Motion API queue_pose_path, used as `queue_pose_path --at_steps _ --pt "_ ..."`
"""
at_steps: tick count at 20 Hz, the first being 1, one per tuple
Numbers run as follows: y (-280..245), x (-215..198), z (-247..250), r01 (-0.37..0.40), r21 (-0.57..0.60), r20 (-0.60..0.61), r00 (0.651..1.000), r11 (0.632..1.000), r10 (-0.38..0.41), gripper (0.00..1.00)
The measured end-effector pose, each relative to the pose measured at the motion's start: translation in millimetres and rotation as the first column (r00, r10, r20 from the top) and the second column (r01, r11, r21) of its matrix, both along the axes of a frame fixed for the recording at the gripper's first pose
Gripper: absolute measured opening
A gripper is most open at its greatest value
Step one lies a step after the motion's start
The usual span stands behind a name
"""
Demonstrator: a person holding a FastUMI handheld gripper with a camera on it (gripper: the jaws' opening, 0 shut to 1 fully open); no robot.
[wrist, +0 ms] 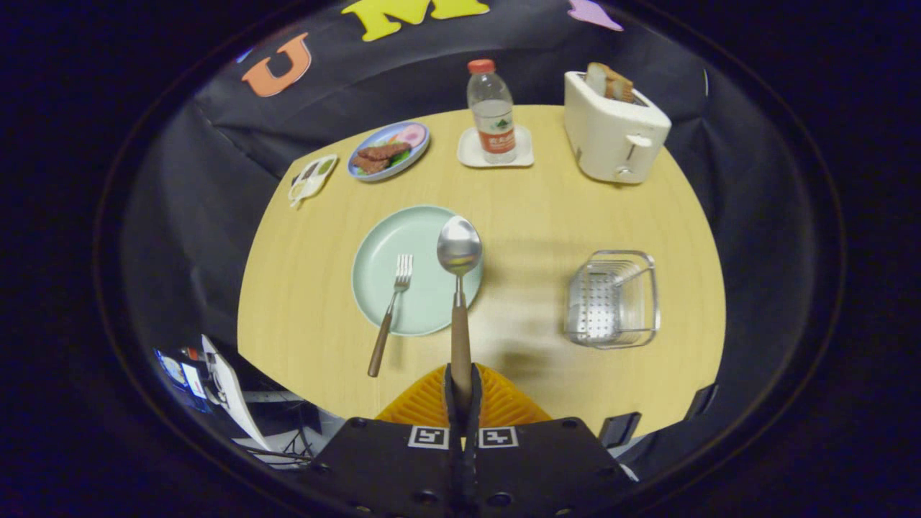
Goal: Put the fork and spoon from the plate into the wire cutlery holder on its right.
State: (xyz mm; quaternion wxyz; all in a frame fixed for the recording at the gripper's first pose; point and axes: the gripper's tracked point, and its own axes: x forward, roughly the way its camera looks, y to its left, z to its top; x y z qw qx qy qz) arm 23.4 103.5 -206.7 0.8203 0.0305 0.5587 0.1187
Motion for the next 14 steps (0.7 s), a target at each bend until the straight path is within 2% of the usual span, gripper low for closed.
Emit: queue_pose_path --at_steps 3,6,14 --pt "-54.1 -2.0 26.8 0.067 -0.03 0.001 0.998 0.997 -0.067 0.0" --pt "-85.2 -10.9 29.9 0.129 -0.027 -0.045 0.99 0.991 -0.131 0.0" --pt "-106.3 -29.0 -0.9 0.204 -0.018 -0.226 0.953 0.979 -0.203 0.0"
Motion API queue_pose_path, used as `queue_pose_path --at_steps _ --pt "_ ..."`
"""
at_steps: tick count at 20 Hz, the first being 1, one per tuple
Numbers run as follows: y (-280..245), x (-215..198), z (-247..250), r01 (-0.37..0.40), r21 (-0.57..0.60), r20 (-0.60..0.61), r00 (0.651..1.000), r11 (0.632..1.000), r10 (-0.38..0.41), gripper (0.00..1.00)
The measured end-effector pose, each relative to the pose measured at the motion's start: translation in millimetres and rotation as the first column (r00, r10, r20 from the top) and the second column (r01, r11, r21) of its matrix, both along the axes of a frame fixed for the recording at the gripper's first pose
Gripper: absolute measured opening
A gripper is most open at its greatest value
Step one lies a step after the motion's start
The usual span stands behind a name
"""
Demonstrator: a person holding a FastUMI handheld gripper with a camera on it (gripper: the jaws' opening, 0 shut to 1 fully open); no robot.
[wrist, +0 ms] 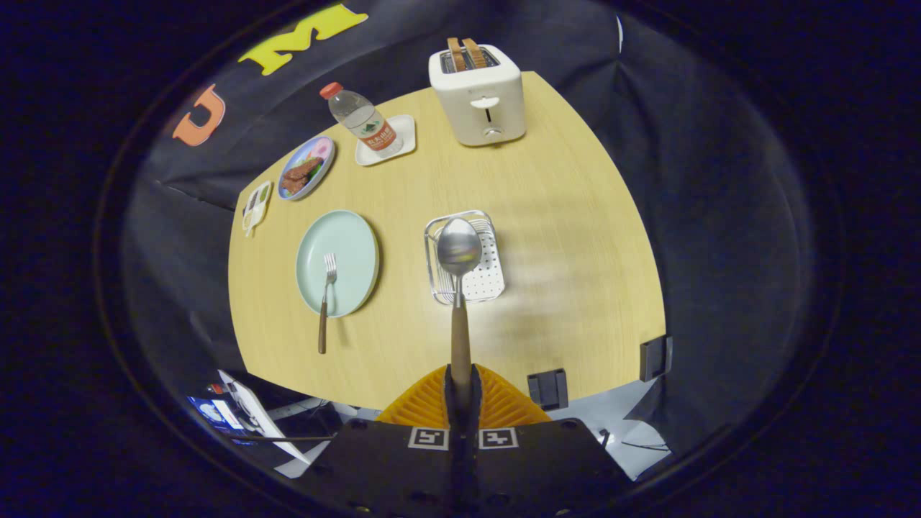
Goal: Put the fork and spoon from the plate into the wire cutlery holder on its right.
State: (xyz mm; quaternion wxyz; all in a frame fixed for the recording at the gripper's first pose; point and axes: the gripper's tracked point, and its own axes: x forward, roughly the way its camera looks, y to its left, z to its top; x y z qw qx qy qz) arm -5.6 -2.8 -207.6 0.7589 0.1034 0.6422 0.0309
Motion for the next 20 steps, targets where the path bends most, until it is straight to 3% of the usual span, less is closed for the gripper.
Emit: queue_pose_path --at_steps 6,10,11,12,14,16,17,20 --pt "3.5 11.8 -11.3 0.051 0.039 -0.061 0.997 0.998 -0.048 0.02" --pt "10.8 24.2 -10.1 0.084 0.079 -0.052 0.995 0.993 -0.08 0.12" --pt "11.7 25.5 -9.9 0.084 0.084 -0.048 0.996 0.993 -0.08 0.22" --pt "14.8 28.7 -6.8 0.084 0.096 -0.04 0.996 0.992 -0.081 0.23" --pt "20.1 31.9 -3.3 0.079 0.114 -0.021 0.997 0.99 -0.077 0.37" --pt "24.4 35.8 2.3 0.069 0.124 0.013 0.997 0.99 -0.071 0.55" --pt "26.1 39.8 5.3 0.057 0.121 0.04 0.997 0.991 -0.063 0.71" --pt "25.7 53.8 17.4 0.028 0.065 0.152 0.988 0.997 -0.038 0.83"
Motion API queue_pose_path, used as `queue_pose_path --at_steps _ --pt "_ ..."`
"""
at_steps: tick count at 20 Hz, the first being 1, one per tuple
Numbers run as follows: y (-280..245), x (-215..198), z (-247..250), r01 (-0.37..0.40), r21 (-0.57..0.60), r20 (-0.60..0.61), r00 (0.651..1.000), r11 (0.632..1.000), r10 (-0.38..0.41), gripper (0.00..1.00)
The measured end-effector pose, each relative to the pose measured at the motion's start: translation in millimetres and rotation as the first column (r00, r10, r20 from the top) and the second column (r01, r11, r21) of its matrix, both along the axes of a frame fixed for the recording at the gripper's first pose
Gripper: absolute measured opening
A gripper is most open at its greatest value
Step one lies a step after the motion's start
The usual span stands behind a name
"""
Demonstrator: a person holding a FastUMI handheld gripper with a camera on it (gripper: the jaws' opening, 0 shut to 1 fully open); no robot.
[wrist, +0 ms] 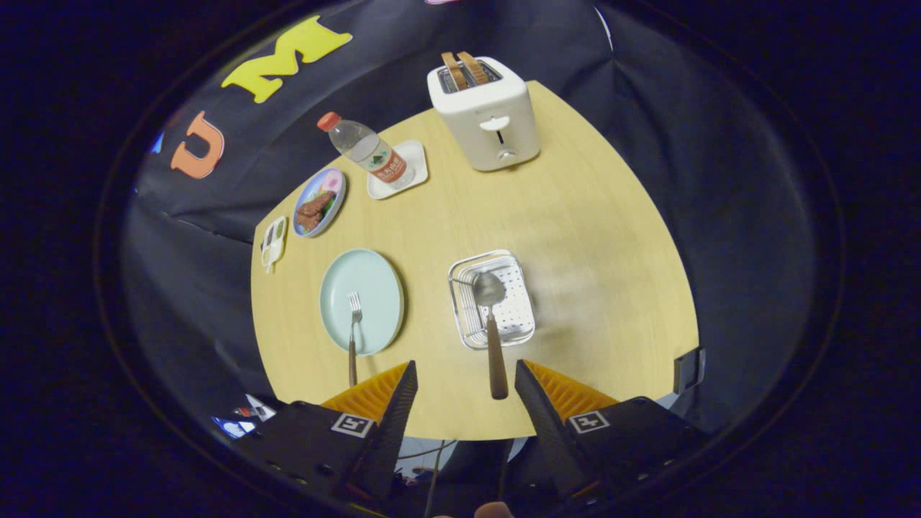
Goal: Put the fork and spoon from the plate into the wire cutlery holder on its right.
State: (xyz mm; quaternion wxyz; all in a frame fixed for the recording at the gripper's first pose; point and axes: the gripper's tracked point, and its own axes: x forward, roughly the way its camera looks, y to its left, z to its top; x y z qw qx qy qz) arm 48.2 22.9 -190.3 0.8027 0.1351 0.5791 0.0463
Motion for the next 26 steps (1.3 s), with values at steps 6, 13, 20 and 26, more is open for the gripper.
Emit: queue_pose_path --at_steps 6,13,20,26 --pt "41.7 7.5 24.5 -0.081 -0.093 0.148 0.985 0.992 0.094 0.89" --pt "144.3 -19.8 -6.0 -0.213 -0.109 0.112 0.968 0.971 0.224 0.96" --pt "221.2 -38.4 -75.4 -0.242 -0.097 0.01 0.97 0.965 0.244 0.97" --pt "244.4 -36.3 -136.8 -0.245 -0.159 -0.076 0.969 0.956 0.236 0.96"
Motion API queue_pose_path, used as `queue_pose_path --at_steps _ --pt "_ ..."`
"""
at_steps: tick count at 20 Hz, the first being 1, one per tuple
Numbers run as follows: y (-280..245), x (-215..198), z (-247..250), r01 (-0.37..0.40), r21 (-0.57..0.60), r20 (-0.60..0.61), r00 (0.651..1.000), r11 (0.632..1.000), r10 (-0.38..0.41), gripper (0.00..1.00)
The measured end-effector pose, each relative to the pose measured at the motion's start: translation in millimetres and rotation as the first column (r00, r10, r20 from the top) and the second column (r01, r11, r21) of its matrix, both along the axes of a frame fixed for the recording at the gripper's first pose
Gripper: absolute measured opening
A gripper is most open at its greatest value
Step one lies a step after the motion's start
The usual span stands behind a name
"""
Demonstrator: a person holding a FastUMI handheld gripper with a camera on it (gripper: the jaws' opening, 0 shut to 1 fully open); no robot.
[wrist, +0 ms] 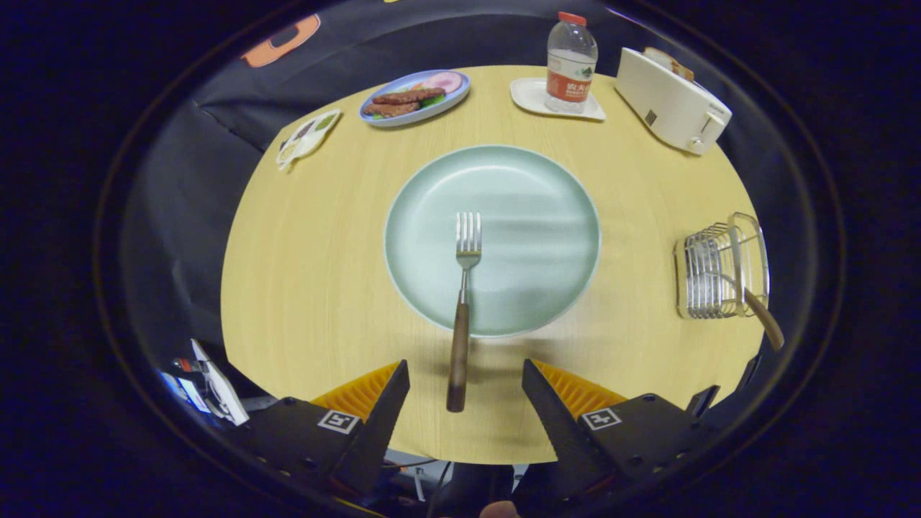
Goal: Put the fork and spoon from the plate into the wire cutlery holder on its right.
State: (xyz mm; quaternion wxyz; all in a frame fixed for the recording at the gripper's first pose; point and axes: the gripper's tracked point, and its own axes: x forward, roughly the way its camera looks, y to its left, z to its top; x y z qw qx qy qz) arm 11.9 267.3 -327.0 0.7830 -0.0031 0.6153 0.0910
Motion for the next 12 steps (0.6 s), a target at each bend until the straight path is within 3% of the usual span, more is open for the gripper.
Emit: queue_pose_path --at_steps 3,9,11,12 --pt "4.4 4.0 -18.2 0.003 -0.024 -0.018 1.0 1.0 -0.004 0.93" --pt "8.4 5.6 -27.5 -0.019 -0.057 -0.035 0.999 0.998 0.017 0.4" --pt "8.1 4.8 -28.2 -0.027 -0.054 -0.047 0.999 0.998 0.024 0.15" --pt "4.9 5.2 -29.1 -0.039 -0.057 -0.049 0.998 0.998 0.036 0.14"
